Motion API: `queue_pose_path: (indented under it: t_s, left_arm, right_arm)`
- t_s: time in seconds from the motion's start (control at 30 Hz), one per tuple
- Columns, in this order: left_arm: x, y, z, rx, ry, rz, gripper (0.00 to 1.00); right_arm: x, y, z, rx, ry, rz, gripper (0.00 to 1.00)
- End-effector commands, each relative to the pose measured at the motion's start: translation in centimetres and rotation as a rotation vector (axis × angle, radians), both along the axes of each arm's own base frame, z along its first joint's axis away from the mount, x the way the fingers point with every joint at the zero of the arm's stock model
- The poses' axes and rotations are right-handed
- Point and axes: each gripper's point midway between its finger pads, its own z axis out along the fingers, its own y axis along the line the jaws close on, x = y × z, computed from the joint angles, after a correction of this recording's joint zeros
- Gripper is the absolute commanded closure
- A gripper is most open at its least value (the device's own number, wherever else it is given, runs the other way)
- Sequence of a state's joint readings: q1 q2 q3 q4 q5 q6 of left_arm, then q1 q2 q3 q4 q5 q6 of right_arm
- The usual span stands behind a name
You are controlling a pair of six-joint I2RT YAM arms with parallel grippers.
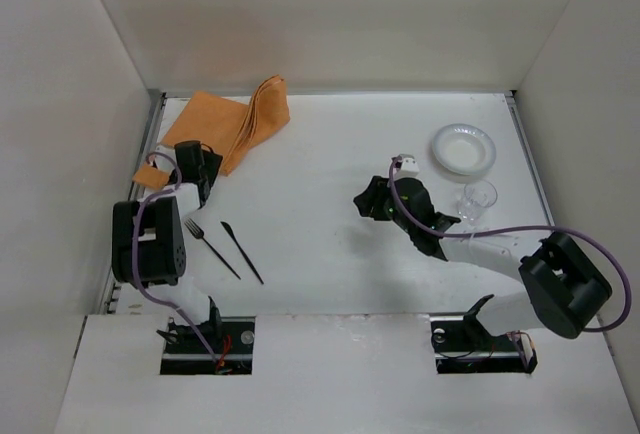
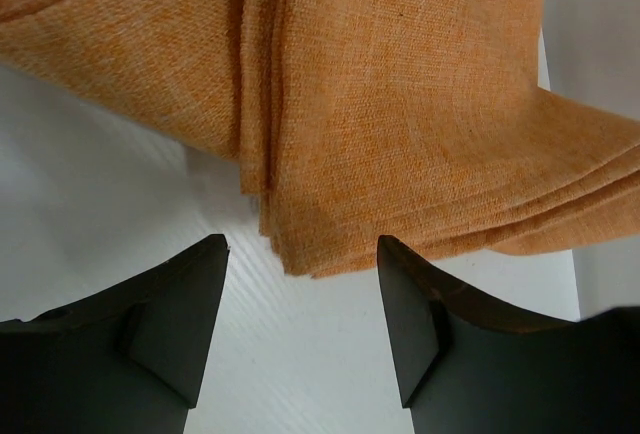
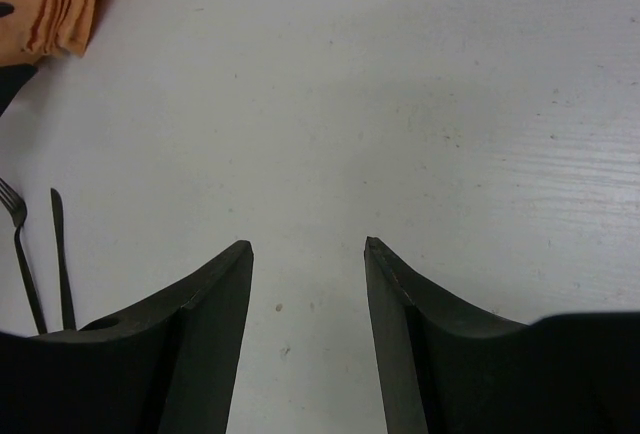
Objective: Set the dinner table for one person
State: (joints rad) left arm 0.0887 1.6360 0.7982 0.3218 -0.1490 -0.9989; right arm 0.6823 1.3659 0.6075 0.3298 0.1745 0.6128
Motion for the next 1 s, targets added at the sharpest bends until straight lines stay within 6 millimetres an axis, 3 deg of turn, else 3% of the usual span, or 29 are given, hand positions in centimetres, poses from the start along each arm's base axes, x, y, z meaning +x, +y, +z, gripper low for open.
queue_pose_path:
  t_s: [0.0, 0.07, 0.2, 0.3, 0.5, 0.7, 0.9, 0.97]
  left_arm:
    - [3.0, -0.3, 0.9, -0.028, -0.065, -0.006, 0.42]
    - [3.7, -0.9, 0.0, -0.046, -0.049, -0.019, 0.42]
    - [4.8, -4.1, -1.1, -0.085, -0.047, -0.094, 0.52]
    - [5.0, -7.4, -1.5, -0.099, -0.055, -0.161, 0.67]
    - [4.1, -15.4, -3.4, -0.148, -0.036, -0.328, 0.87]
    - [2.5, -24.1, -3.7, -0.204, -0.048, -0.498, 0.91]
    - [-0.4, -31.0, -2.4, -0.231, -0.06, -0.614, 0.9]
    - [-1.5, -32.8, -1.9, -0.247, -0.062, -0.627, 0.86]
  right_arm:
    - [1.0, 1.5, 2.2, 0.037, -0.058, 0.027, 0.45]
    - [1.0, 1.5, 2.0, 0.032, -0.052, 0.027, 0.46]
    - [0.9, 1.5, 2.4, 0.035, -0.06, 0.028, 0.46]
    - [0.9, 1.5, 2.1, 0.032, -0.054, 0.027, 0.46]
    - [0.9, 1.4, 2.1, 0.032, -0.051, 0.023, 0.46]
    - [1.1, 0.6, 2.2, 0.04, -0.052, 0.002, 0.45]
    - [1.4, -0.2, 2.2, 0.046, -0.051, -0.024, 0.44]
    - [1.7, -0.8, 2.3, 0.05, -0.058, -0.041, 0.42]
